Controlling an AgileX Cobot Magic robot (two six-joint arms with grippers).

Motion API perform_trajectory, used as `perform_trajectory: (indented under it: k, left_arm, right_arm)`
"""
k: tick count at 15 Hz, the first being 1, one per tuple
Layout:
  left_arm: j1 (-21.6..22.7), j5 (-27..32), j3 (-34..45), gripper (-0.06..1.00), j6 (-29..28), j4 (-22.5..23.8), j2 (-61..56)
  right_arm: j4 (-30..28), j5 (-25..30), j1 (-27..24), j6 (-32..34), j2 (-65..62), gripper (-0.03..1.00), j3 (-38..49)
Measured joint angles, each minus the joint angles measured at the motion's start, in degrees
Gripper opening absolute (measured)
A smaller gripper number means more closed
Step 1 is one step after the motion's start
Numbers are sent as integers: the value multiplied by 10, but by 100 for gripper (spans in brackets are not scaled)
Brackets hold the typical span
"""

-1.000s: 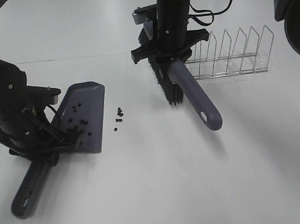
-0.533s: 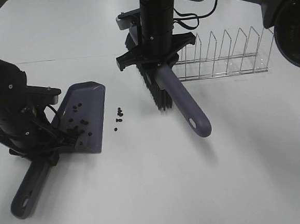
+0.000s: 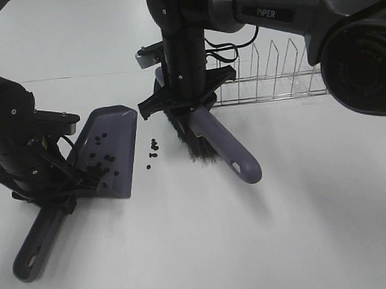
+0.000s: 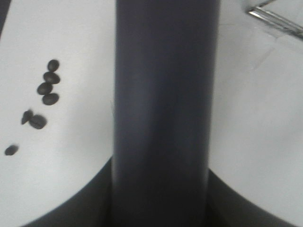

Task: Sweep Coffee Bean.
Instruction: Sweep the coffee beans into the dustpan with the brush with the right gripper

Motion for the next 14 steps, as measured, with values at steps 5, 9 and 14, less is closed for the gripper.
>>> perform_trajectory:
  k: [5,9,14]
  left_arm:
    - [0,-1,0,35,2,0,0]
    - [0,-1,0,35,2,0,0]
    - [0,-1,0,35,2,0,0]
  right_arm:
    - [133,-14,7,-1,19,28,0]
    - [272,-50,7,-33,42,28,0]
    - [398,-88,7,-122,45,28,-31]
